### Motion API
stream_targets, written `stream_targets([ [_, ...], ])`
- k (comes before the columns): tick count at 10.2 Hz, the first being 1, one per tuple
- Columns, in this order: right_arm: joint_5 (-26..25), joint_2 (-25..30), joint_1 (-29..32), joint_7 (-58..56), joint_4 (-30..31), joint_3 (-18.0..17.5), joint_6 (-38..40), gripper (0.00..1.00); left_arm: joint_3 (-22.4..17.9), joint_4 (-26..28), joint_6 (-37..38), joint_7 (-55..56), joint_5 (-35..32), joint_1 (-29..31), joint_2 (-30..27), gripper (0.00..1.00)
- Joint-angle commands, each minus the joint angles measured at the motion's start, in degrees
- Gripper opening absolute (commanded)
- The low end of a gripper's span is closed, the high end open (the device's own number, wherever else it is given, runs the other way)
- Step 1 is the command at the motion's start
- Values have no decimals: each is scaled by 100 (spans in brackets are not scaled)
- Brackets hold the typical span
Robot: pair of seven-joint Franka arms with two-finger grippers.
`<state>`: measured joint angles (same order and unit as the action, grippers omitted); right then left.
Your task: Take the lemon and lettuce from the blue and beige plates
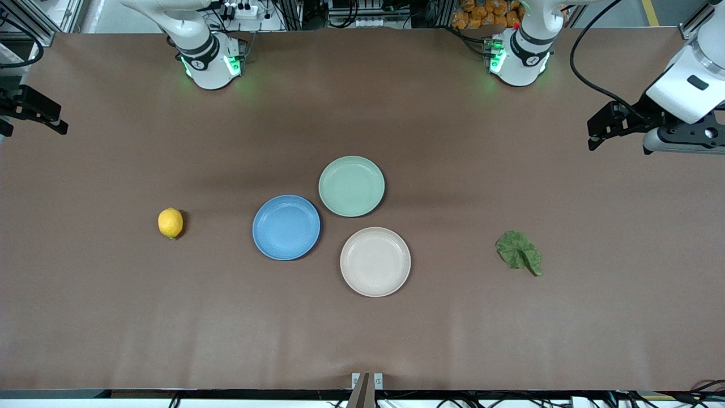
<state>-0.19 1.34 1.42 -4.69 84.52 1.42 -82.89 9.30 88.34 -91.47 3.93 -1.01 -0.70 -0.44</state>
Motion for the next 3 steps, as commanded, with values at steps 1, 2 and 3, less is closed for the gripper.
stream_targets([
  [1,99,24,78,213,30,-45,-60,100,46,-97,129,11,-119,34,0,100],
  [2,99,24,78,240,30,-45,-78,100,46,-97,129,20,-119,34,1,100],
  [3,99,16,69,241,30,-45,-87,100,55,-97,129,20,-119,34,1,100],
])
